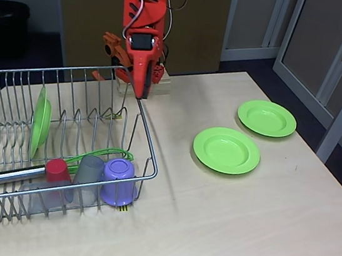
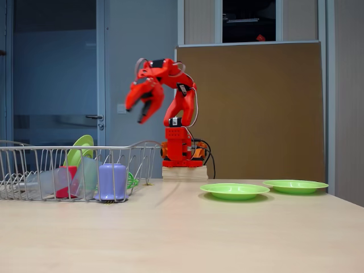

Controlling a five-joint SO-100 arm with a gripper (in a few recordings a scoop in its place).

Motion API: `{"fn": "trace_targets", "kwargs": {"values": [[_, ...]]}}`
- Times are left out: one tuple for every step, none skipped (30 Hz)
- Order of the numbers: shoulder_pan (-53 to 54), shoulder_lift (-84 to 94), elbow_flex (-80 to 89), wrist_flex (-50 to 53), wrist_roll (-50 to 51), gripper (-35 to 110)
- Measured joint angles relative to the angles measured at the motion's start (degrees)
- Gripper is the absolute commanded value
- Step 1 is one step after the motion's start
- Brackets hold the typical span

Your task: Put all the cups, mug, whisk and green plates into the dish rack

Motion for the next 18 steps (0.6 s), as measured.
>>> {"fn": "trace_targets", "kwargs": {"values": [[-2.3, 0.5, 2.2, -1.2, 2.9, 21], [-4.9, 0.7, 4.0, -2.6, 6.1, 21], [-7.3, 0.5, 5.4, -3.8, 9.0, 21], [-9.8, 0.1, 6.7, -5.0, 12.0, 20], [-11.8, -0.7, 7.2, -6.4, 14.3, 20], [-13.6, -1.8, 7.9, -8.3, 16.7, 20], [-15.5, -3.0, 8.3, -9.6, 18.9, 20], [-17.0, -4.5, 8.3, -10.7, 21.1, 20], [-18.8, -6.2, 8.2, -11.9, 22.7, 20], [-20.5, -8.1, 8.1, -12.9, 24.3, 20], [-22.0, -10.1, 8.1, -14.3, 25.9, 21], [-23.7, -12.3, 7.6, -15.8, 26.8, 21], [-24.9, -14.1, 6.9, -16.9, 27.6, 21], [-25.9, -16.0, 6.2, -17.9, 28.1, 22], [-26.8, -18.0, 5.3, -19.1, 28.4, 22], [-27.6, -20.1, 4.3, -20.1, 29.1, 23], [-28.4, -22.1, 3.3, -21.1, 29.4, 23], [-29.3, -24.2, 2.1, -22.0, 29.7, 24]]}}
